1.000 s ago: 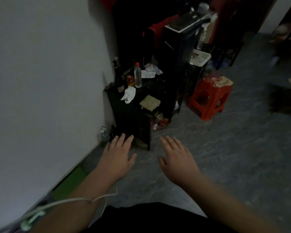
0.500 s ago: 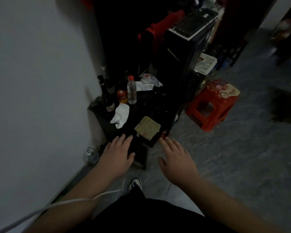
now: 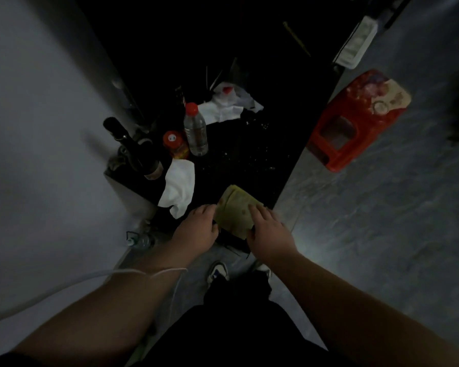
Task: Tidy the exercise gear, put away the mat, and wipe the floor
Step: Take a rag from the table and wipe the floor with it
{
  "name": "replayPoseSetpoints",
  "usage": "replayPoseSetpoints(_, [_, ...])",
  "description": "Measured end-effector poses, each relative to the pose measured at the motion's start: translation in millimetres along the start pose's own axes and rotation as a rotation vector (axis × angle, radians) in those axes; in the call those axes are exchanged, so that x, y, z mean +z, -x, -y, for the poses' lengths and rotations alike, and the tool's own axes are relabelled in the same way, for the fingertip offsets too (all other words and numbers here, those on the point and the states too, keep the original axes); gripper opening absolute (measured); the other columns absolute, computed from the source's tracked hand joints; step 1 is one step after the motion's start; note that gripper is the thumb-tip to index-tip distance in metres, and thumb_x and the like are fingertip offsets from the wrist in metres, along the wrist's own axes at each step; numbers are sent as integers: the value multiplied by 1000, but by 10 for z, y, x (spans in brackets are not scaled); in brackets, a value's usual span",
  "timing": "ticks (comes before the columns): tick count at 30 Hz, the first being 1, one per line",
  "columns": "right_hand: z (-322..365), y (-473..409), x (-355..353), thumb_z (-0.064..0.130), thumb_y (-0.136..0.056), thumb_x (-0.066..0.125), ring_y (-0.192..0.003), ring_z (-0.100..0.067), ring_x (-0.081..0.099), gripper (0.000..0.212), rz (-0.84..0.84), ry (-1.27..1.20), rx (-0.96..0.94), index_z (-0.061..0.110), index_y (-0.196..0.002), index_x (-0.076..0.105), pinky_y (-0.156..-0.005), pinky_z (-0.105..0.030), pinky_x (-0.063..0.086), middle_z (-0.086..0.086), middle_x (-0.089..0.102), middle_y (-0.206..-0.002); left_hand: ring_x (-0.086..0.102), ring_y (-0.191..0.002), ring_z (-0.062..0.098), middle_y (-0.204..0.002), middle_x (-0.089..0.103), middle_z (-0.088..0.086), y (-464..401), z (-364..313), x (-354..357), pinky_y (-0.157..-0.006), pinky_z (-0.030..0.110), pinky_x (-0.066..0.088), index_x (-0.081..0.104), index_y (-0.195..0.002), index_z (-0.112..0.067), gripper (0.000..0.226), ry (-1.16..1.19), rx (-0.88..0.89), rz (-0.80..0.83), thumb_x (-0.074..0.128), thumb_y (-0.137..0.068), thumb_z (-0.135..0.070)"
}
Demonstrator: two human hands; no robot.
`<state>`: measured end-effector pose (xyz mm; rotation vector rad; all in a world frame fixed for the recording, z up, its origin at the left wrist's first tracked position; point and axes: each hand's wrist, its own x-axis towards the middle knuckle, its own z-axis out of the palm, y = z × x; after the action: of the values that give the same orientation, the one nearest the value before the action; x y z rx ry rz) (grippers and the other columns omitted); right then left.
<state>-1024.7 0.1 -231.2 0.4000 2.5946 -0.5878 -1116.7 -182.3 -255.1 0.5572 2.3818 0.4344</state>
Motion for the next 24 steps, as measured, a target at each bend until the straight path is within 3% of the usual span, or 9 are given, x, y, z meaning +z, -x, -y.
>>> replayPoseSetpoints(5, [-244, -711, 222, 26, -88, 61, -140, -33, 34, 77, 50, -170, 121, 22, -154, 22, -112, -48, 38, -8, 30, -157, 46, -128, 33, -144, 43, 12, -522, -19, 248, -103, 49, 44, 35, -148, -20, 58, 162, -150, 59, 57, -94, -24])
replayPoseSetpoints(10, [-412, -1061, 327, 30, -92, 59, -124, -37, 49, 61, 67, -251, 261, 18, -147, 36, -100, -49, 47, -13, 44, -141, 52, -122, 34, -136, 51, 12, -806, -39, 384, -100, 49, 47, 42, -142, -20, 61, 300, -329, 66, 65, -86, -24])
replayPoseSetpoints(14, [-461, -1147, 355, 19, -90, 60, -109, -32, 58, 44, 43, -377, 301, 17, -133, 51, -90, -46, 53, -11, 54, -129, 56, -118, 26, -133, 54, 6, -882, -6, 369, -90, 30, 46, 42, -143, -16, 64, 433, -429, 51, 67, -85, -13])
replayPoseSetpoints(17, [-447, -1136, 335, 20, -90, 56, -95, -30, 63, 30, 44, -415, 318, 20, -120, 61, -80, -42, 56, -10, 60, -118, 58, -114, 25, -127, 59, 6, -887, -4, 301, -86, 28, 46, 45, -143, -16, 63, 451, -443, 105, 67, -84, -14])
replayPoseSetpoints(20, [-381, -1056, 291, 25, -87, 53, -85, -30, 64, 27, 7, -514, 297, 22, -113, 59, -71, -41, 58, -10, 61, -109, 61, -110, 28, -121, 64, 9, -902, 5, 216, -94, 39, 52, 57, -132, -20, 60, 389, -398, 139, 66, -73, -25])
replayPoseSetpoints(22, [-291, -918, 228, 21, -92, 52, -71, -23, 62, 15, 19, -641, 276, 21, -107, 51, -53, -30, 50, -6, 60, -92, 59, -113, 30, -123, 61, 9, -897, 12, 174, -96, 43, 52, 59, -129, -22, 62, 380, -364, 129, 65, -67, -30])
replayPoseSetpoints(24, [-227, -749, 178, 16, -94, 50, -61, -15, 55, 8, 17, -731, 223, 20, -100, 47, -47, -23, 42, -2, 56, -80, 56, -116, 27, -130, 57, 7, -808, -52, 82, -97, 39, 50, 55, -131, -21, 61, 393, -326, 118, 70, -72, -27])
